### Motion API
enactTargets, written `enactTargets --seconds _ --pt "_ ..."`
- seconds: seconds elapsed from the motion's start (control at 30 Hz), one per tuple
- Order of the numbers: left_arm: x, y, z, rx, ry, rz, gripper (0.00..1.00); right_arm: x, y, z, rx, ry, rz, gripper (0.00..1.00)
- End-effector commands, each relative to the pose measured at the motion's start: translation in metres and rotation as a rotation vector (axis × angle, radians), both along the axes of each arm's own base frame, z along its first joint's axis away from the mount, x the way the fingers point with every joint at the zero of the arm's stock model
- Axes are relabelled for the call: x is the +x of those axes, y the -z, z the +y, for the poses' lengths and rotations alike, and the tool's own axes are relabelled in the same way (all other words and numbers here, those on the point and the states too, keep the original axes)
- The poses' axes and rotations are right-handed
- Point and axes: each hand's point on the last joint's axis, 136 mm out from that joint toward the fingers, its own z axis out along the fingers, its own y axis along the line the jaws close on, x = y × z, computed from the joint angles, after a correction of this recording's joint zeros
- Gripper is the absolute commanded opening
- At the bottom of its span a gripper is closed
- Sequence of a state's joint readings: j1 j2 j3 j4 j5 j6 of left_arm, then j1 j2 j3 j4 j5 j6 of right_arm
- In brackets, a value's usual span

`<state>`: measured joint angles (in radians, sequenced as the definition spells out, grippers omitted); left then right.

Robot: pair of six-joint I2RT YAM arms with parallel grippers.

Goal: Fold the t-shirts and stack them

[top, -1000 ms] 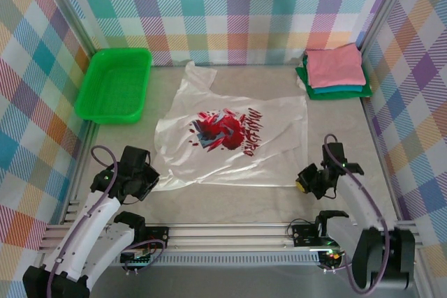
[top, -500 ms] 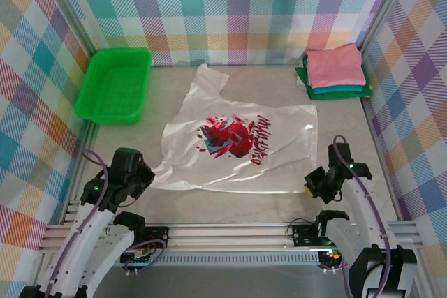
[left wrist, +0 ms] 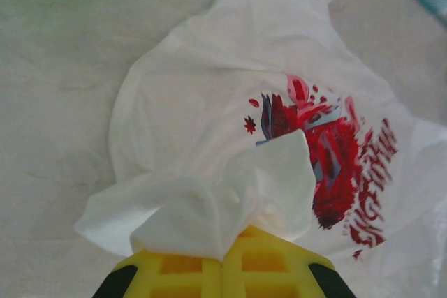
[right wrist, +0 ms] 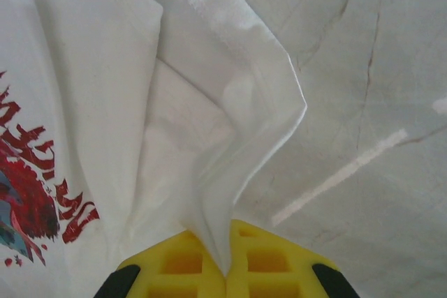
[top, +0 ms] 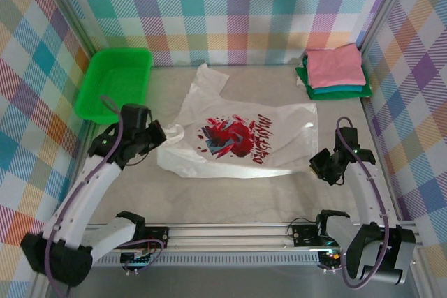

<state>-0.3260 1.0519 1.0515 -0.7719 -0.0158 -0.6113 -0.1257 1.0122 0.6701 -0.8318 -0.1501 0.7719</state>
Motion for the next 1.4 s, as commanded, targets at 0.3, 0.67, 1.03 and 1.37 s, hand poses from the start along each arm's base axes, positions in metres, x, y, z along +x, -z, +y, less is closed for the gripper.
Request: enactTargets --seconds 0.3,0.67,1.03,1.37 --pt "0.071 -0.022 -0.095 0.145 0.337 -0.085 0.0 0.04 -0.002 -0.01 -0.003 -0.031 -0.083 0.0" --pt "0.126 -0.021 -0.123 0.267 0.397 -0.083 0.0 0.055 -0.003 -0.019 -0.034 -0.068 -0.065 0.0" --pt "0.171 -0.023 -0.147 0.31 0.439 -0.112 0.0 0.063 0.0 -0.017 0.0 -0.071 -0.073 0.0" --pt "0.214 0.006 -0.176 0.345 0.516 -0.072 0.07 0.089 -0.008 -0.022 -0.007 -0.065 -0.115 0.0"
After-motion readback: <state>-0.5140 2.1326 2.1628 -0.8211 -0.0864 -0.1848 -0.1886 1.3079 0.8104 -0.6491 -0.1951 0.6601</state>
